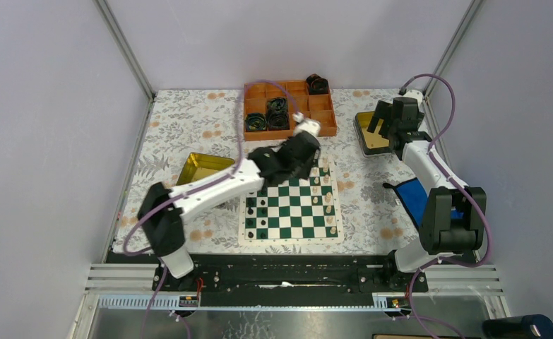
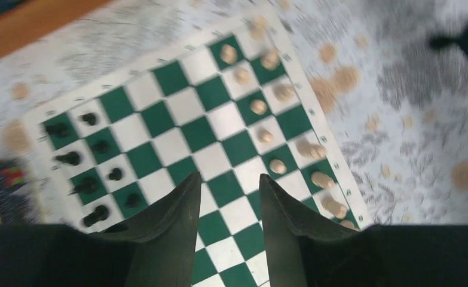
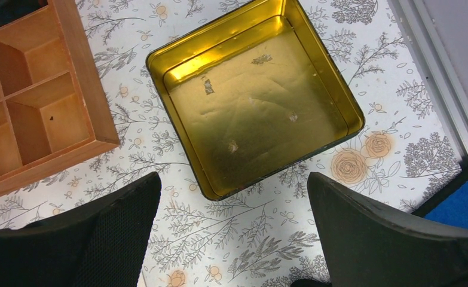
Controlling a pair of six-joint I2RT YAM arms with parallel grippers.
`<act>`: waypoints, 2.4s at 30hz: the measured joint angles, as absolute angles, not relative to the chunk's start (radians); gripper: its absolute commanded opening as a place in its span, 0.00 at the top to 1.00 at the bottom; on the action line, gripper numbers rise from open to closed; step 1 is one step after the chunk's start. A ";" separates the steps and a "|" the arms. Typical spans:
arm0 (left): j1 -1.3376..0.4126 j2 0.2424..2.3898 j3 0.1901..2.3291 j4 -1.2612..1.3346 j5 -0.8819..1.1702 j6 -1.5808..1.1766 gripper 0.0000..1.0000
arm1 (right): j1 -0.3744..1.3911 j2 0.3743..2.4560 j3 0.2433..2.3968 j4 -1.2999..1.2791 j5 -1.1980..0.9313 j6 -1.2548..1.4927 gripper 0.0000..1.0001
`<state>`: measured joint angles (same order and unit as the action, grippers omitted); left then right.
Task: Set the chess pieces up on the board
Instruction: Place the chess piece on the chessboard, then pick up the chess piece from the storage box.
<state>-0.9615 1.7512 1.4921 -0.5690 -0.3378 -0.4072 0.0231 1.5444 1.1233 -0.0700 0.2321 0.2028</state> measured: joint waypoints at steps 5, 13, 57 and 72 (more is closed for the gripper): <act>-0.793 1.593 1.400 -0.583 -0.386 -0.507 0.53 | 0.023 1.547 1.126 -0.070 0.214 0.210 0.00; -0.490 1.566 1.215 -0.649 -0.398 -0.628 0.56 | 0.023 1.549 1.126 -0.070 0.189 0.218 0.00; -0.207 1.756 1.112 -0.575 -0.134 -0.701 0.78 | 0.026 1.572 1.126 -0.070 0.170 0.223 0.00; -0.201 1.755 1.124 -0.578 -0.135 -0.685 1.00 | 0.026 1.572 1.126 -0.070 0.172 0.222 0.00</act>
